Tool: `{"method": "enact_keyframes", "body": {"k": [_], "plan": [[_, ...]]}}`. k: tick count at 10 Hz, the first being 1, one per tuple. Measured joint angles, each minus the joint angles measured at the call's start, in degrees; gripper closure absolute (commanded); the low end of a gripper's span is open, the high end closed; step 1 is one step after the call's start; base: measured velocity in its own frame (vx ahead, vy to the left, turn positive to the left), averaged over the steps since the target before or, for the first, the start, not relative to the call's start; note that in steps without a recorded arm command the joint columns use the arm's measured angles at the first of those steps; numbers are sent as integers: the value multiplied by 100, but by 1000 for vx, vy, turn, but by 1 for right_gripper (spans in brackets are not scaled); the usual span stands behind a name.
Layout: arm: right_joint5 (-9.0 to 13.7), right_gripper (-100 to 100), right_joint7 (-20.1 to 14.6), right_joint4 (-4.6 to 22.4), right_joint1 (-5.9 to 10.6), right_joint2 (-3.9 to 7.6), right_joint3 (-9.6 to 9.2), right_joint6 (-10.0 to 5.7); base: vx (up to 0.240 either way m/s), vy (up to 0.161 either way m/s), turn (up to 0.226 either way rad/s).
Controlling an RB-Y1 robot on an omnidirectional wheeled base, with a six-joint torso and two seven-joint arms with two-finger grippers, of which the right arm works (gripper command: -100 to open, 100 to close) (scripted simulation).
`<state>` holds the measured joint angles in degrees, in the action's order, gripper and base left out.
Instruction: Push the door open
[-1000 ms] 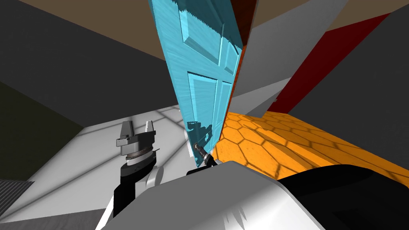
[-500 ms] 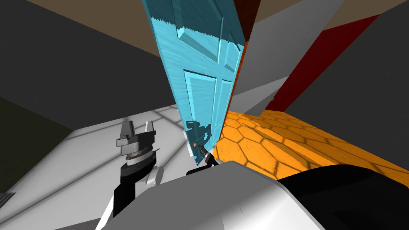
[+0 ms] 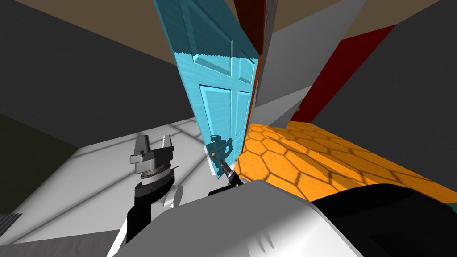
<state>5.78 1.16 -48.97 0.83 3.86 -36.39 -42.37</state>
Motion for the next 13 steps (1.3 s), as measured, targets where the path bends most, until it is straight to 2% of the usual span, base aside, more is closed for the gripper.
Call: {"method": "enact_keyframes", "body": {"k": [5,9,10,13], "plan": [[5,-100,16,51,16,9,49,-45,154,100,23],[8,-100,40,125,42,-46,111,-112,150,116,16],[10,100,39,125,39,-46,114,-127,-13,-11,5],[6,100,42,128,46,-50,108,-103,-16,-16,8]]}}
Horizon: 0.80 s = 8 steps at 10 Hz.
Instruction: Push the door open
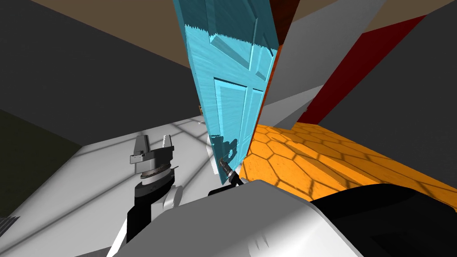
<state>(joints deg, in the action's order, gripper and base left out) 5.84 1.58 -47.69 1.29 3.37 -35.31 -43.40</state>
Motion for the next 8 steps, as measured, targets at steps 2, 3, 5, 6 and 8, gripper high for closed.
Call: {"method": "enact_keyframes", "body": {"k": [2,3,5,6,8], "plan": [[-1,100,0,8,-10,3,-5,7,-3,-1,-2],[-1,100,-1,9,-12,4,-4,7,53,54,-30],[15,100,20,161,14,-16,60,-29,121,108,-31],[23,100,20,109,-26,26,91,-4,147,126,-41],[49,100,33,162,19,40,190,-34,157,145,-47]]}}
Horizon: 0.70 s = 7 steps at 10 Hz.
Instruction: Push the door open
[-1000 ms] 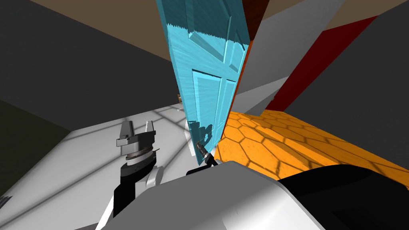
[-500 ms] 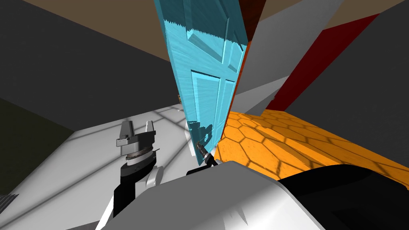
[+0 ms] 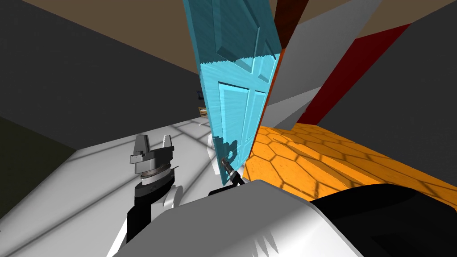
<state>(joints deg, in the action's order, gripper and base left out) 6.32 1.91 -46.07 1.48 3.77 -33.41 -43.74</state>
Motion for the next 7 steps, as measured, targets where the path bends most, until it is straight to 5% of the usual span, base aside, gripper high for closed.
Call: {"method": "enact_keyframes", "body": {"k": [4,7], "plan": [[75,100,70,111,110,-37,272,-21,139,132,-53],[139,100,102,6,71,54,496,37,125,132,-73]]}}
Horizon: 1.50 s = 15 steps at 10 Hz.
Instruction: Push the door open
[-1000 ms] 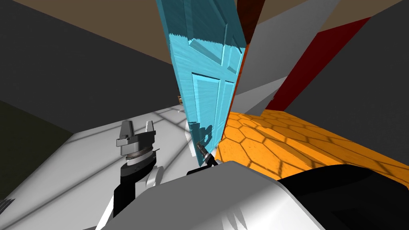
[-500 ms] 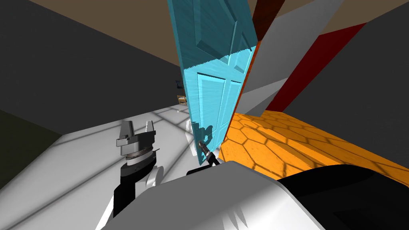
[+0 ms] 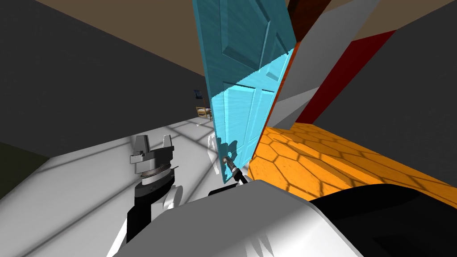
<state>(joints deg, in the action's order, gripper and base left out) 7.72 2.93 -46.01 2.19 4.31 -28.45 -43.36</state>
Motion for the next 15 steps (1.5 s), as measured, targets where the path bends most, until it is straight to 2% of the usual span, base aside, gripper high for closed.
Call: {"method": "enact_keyframes", "body": {"k": [1,2,6,9,15], "plan": [[35,100,6,60,40,16,109,-29,132,112,-68],[55,-100,27,-8,4,36,186,3,-107,19,-68],[73,-100,1,-102,-40,28,138,42,-215,-36,-24],[88,-100,-21,-203,-102,-34,86,75,-214,-43,-26],[94,-100,2,-131,-86,-20,145,0,183,77,26]]}}
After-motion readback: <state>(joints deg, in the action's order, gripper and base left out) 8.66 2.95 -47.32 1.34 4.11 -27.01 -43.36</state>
